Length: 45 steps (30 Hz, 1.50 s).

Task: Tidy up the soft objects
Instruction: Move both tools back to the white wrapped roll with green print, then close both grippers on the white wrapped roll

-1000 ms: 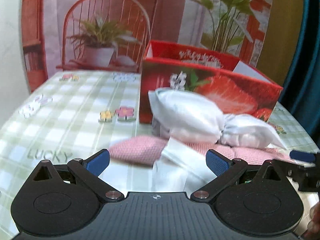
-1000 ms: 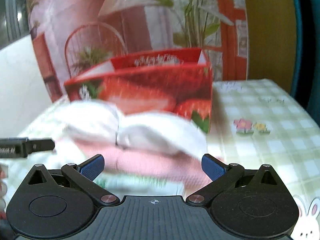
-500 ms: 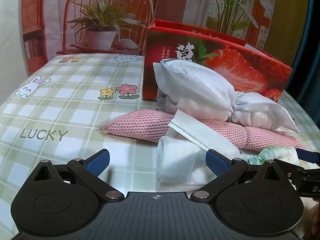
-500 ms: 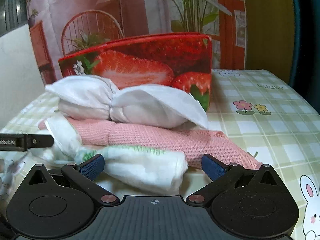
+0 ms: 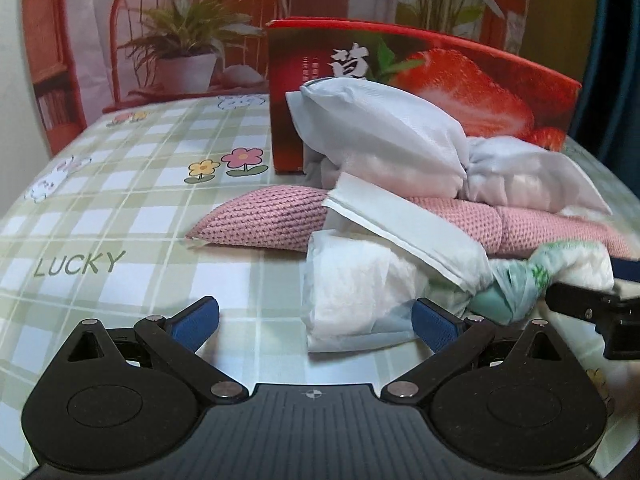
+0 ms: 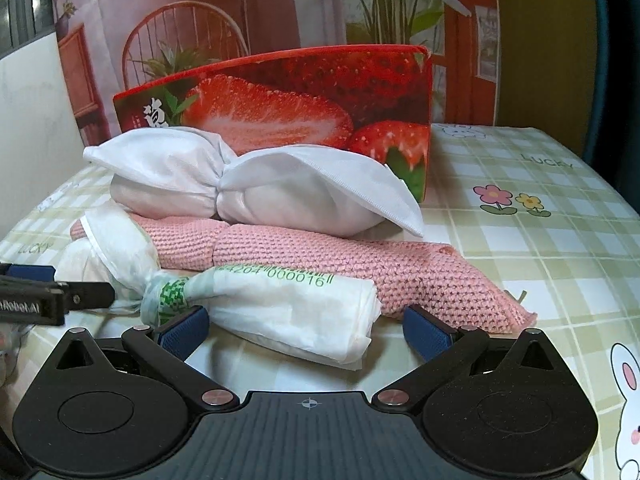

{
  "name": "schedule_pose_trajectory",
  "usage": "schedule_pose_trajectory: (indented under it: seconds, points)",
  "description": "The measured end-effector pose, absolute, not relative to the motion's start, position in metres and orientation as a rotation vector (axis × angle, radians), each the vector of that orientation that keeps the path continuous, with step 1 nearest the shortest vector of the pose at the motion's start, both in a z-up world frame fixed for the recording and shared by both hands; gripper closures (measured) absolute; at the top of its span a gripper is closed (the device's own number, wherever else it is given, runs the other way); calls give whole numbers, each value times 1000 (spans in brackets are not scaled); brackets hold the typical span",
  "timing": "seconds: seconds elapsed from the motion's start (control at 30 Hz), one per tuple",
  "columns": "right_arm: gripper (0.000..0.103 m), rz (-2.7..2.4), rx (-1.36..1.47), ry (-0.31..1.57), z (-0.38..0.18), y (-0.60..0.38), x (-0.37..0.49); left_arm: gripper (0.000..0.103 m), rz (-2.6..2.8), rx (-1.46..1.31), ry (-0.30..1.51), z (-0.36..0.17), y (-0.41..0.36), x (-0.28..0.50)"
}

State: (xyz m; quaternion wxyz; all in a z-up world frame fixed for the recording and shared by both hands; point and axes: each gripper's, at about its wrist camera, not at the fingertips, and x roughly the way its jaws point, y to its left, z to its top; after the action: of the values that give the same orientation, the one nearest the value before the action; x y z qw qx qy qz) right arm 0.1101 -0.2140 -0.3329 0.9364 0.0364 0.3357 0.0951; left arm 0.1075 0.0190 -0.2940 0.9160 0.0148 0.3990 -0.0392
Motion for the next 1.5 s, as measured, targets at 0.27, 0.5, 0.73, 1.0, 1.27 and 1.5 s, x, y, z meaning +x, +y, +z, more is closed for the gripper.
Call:
schedule_pose_trajectory:
  seconds: [0.27, 0.5, 0.73, 1.0, 1.27, 1.5]
  points:
    - [0, 183, -4, 704, -335, -204, 111, 0, -87, 25, 828, -293, 21, 108]
    - [0, 205, 56, 700, -333, -212, 110, 0, -165, -124, 866, -282, 40, 111]
    - [0, 241, 139, 716, -327, -219, 108, 5, -216, -230, 781, -267, 48, 106]
    - [1, 239, 192, 727, -318, -223, 106, 38, -290, -280, 859, -282, 48, 111]
    - [3, 244, 275, 701, -317, -232, 103, 58, -329, -295, 863, -283, 48, 110]
    - [7, 211, 331, 707, -323, -242, 106, 66, -338, -263, 867, -284, 44, 110]
